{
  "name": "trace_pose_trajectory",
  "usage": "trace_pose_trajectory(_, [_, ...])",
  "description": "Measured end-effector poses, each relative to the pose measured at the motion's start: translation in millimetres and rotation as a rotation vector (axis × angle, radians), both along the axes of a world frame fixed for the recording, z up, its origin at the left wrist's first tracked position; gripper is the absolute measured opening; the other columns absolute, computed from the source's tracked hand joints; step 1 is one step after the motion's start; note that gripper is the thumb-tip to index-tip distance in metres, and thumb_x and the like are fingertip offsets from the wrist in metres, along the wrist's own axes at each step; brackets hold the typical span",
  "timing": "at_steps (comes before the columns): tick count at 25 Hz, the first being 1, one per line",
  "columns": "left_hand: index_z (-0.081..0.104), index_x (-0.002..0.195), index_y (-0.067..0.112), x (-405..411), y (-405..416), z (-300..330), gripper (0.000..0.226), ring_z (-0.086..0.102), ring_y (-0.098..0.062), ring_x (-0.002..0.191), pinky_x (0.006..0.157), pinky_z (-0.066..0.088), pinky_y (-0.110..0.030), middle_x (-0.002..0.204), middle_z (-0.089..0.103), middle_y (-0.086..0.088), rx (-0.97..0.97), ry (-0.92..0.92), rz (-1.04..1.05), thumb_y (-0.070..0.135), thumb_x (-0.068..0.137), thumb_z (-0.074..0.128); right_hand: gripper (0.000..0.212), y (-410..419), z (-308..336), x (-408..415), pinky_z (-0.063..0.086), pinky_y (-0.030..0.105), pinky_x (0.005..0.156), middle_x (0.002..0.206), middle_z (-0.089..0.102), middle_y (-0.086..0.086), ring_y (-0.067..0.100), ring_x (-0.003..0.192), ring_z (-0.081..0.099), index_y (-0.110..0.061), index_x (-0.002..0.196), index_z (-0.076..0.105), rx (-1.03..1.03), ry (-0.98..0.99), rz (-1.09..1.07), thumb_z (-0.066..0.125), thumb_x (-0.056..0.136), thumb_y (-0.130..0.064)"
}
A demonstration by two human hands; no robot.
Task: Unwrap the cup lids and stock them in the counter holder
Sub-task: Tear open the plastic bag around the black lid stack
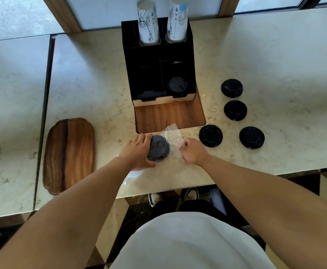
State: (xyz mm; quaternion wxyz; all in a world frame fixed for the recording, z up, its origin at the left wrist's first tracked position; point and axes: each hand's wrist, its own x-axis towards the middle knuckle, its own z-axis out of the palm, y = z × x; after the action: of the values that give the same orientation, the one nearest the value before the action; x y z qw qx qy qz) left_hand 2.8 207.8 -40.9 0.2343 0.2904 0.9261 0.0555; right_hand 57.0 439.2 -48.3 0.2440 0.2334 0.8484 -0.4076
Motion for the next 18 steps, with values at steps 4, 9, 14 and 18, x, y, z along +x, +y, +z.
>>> trace_pose_trajectory(4, [0.014, 0.157, 0.014, 7, -1, -3, 0.123, 0.039, -0.032, 0.133, 0.111, 0.036, -0.048, 0.147, 0.037, -0.01, -0.014, 0.056, 0.032, 0.086, 0.065, 0.05, 0.008, 0, 8, -3, 0.057, 0.044, 0.083, 0.096, 0.067, 0.008, 0.028, 0.089, 0.066, -0.014, 0.094, 0.057, 0.05, 0.02, -0.005, 0.059, 0.093, -0.022])
trace_pose_trajectory(9, [0.015, 0.158, 0.013, 9, 16, -5, 0.108, 0.028, -0.032, 0.146, 0.122, 0.022, -0.048, 0.158, 0.032, -0.011, 0.082, 0.122, 0.08, 0.084, 0.081, 0.039, 0.043, -3, 24, -14, 0.051, 0.037, 0.094, 0.12, 0.058, 0.009, 0.027, 0.109, 0.06, -0.009, 0.13, 0.053, 0.189, 0.171, 0.022, 0.068, 0.092, -0.023])
trace_pose_trajectory(14, [0.014, 0.159, 0.007, 5, 43, -4, 0.105, 0.021, -0.033, 0.151, 0.126, 0.014, -0.051, 0.162, 0.028, -0.016, 0.053, 0.156, 0.013, 0.08, 0.083, 0.024, 0.027, -7, 26, -20, 0.053, 0.037, 0.088, 0.113, 0.059, 0.009, 0.023, 0.1, 0.058, -0.012, 0.108, 0.062, 0.379, 0.36, 0.184, 0.071, 0.094, -0.032])
trace_pose_trajectory(18, [0.01, 0.159, 0.005, 7, 48, -10, 0.104, 0.015, -0.034, 0.155, 0.126, 0.01, -0.052, 0.166, 0.021, -0.017, -0.03, 0.12, 0.054, 0.078, 0.088, 0.027, 0.028, -8, 19, -36, 0.049, 0.033, 0.074, 0.1, 0.069, 0.006, 0.023, 0.091, 0.065, -0.012, 0.103, 0.064, 0.345, 0.275, 0.269, 0.066, 0.097, -0.04])
